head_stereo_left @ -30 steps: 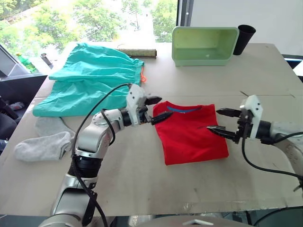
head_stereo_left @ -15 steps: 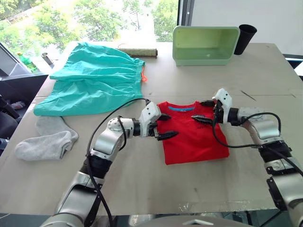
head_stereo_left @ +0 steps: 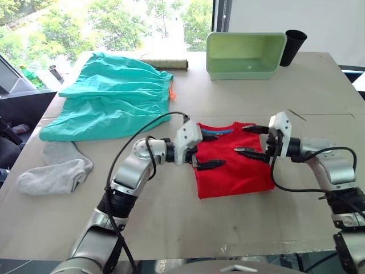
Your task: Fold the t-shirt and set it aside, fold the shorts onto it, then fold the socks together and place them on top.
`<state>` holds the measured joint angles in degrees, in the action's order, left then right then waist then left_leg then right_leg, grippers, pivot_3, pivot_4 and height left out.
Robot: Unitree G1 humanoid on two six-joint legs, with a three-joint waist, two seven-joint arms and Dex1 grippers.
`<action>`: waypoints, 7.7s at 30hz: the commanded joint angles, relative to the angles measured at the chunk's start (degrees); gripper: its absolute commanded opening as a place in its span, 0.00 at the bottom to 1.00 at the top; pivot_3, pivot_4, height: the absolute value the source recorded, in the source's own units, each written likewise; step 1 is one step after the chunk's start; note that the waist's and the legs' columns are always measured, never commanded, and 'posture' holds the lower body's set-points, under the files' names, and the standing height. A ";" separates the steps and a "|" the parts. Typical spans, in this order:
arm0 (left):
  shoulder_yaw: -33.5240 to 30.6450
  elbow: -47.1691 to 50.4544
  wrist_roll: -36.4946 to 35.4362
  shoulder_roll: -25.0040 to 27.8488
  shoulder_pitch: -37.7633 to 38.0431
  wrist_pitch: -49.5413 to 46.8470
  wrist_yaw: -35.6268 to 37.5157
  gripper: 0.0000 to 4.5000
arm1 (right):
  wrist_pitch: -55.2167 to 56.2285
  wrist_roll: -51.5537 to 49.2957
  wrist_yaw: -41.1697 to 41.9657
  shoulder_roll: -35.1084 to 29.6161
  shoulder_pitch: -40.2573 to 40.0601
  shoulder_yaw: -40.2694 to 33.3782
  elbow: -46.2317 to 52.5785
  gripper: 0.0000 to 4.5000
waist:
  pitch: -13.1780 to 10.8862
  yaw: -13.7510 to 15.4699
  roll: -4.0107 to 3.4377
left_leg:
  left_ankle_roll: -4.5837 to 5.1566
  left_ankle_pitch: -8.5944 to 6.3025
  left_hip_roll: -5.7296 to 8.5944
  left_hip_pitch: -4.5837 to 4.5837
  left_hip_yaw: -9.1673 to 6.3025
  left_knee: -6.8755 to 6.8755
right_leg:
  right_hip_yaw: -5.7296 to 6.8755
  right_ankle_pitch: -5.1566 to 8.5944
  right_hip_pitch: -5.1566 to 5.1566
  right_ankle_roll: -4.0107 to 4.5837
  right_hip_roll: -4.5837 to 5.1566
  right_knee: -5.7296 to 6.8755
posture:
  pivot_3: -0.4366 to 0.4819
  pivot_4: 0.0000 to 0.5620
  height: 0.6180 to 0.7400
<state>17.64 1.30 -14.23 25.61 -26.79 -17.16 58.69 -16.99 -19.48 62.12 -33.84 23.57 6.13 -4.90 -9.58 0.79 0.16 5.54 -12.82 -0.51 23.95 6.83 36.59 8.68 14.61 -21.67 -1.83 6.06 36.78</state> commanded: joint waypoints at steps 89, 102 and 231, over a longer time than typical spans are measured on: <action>-14.37 19.20 -20.36 17.08 -5.05 -20.44 5.90 1.00 | -19.75 0.47 -17.06 -29.58 -25.40 -38.16 -7.90 0.98 | -0.03 0.11 -0.13 | 0.28 0.11 0.06 0.10 -0.02 0.12 | -0.07 0.12 0.03 -0.21 -0.05 -0.01 | 0.48 0.27 1.00; -16.65 -10.69 0.15 18.97 -1.63 3.02 -3.44 1.00 | -15.77 -20.61 -13.04 -9.04 -26.46 -35.30 32.68 0.98 | -0.05 0.53 -0.11 | 0.07 -0.02 -0.03 0.07 -0.03 0.01 | -0.10 0.09 -0.03 -0.15 -0.06 -0.04 | 0.48 0.27 1.00; -22.08 -12.38 -0.29 30.28 17.58 23.44 19.88 0.01 | -0.04 -0.88 -3.13 -13.01 -19.73 -8.32 19.51 0.00 | -0.06 0.01 -0.18 | 0.27 -0.23 -0.02 0.21 -0.11 0.46 | 0.02 -0.02 -0.11 0.03 0.11 0.02 | 0.48 0.27 1.00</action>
<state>-3.24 -13.23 -12.71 55.29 -9.45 6.90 77.69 -17.13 -19.30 58.49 -46.34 3.29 -0.52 13.02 -9.63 0.79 -0.02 5.81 -13.05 -0.52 24.16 6.72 37.05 8.70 14.59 -21.78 -1.80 6.17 36.80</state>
